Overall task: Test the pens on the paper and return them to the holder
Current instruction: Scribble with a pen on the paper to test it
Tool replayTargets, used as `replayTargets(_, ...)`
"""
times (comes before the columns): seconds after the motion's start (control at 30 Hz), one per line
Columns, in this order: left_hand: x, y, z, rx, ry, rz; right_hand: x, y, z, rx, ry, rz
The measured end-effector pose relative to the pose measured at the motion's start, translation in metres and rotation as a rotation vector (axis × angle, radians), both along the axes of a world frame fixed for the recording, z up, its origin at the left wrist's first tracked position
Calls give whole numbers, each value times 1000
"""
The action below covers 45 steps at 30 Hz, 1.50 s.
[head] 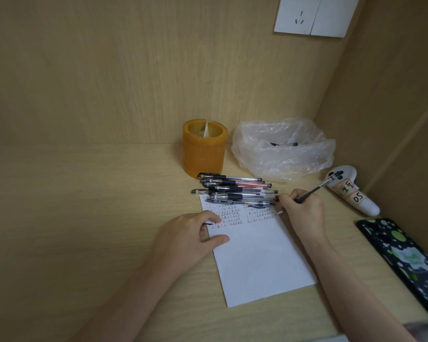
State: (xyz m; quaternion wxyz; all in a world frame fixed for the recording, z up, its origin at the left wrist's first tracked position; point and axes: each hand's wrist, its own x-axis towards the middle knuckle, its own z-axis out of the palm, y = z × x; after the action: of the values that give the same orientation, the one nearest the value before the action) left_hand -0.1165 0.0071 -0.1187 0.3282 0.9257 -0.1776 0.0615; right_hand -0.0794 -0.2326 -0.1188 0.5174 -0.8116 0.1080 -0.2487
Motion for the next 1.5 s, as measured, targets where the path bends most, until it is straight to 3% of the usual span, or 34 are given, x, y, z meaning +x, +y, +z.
replayTargets(1.5, 2, 0, -3, -5, -8, 0, 1, 1, -2, -48, 9, 29)
